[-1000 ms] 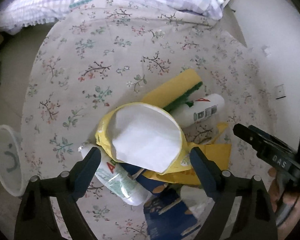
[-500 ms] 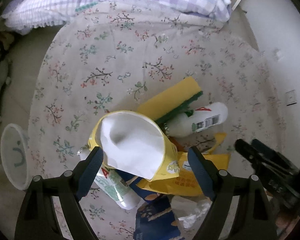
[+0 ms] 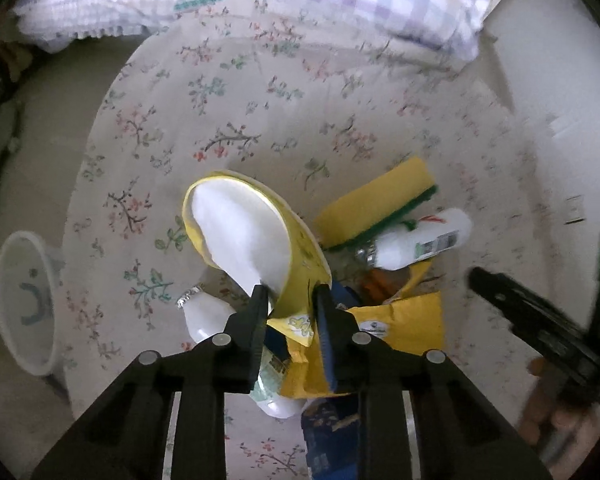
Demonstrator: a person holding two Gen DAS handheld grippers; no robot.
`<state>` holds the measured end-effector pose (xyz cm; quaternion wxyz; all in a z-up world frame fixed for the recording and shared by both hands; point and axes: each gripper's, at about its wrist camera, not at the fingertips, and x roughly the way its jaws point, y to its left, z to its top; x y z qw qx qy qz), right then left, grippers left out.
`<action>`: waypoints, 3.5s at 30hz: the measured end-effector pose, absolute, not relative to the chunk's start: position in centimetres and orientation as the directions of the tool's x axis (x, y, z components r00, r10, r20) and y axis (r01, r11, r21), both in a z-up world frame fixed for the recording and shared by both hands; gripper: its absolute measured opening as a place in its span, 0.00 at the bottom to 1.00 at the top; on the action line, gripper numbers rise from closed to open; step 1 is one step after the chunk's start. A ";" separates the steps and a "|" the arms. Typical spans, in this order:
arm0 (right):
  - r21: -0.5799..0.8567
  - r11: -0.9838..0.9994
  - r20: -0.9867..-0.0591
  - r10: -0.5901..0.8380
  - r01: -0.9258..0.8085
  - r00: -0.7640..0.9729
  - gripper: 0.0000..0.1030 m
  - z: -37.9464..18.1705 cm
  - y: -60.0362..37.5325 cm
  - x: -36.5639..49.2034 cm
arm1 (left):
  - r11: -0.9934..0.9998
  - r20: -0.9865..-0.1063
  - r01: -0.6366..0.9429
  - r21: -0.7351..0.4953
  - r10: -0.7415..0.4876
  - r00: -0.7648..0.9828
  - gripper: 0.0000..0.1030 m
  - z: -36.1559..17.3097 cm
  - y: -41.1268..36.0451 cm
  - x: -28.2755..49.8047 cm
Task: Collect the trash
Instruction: 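Grasp white plastic bottle with right tool while left tool lifts the yellow cup, then lower cup into wastebasket and open left tool while right tool carries bottle over it, then open the right tool to drop the white bottle into the wastebasket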
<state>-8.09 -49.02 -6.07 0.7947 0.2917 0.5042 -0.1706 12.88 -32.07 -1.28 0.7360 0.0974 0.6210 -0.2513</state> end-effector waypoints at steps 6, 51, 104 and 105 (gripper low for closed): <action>0.338 0.746 -0.890 0.056 0.573 0.453 0.65 -6.7 -48.7 -6.5 | 0.812 -0.916 0.510 -0.285 -0.387 0.103 0.23 1.6 -30.2 13.3; 0.385 0.813 -0.785 0.040 0.436 0.618 0.41 2.1 -37.1 -1.0 | 0.865 -0.809 0.237 -0.442 -0.498 0.311 0.23 0.5 1.0 17.8; 0.284 0.958 -0.877 0.242 0.041 0.414 0.41 -9.4 -10.7 12.2 | 0.942 -0.861 0.195 -0.274 -0.331 0.385 0.79 -6.9 8.4 18.2; 0.285 0.958 -0.878 0.243 0.042 0.413 0.41 -9.6 -10.6 12.3 | 0.944 -0.861 0.194 -0.268 -0.325 0.391 0.82 -6.8 8.6 18.0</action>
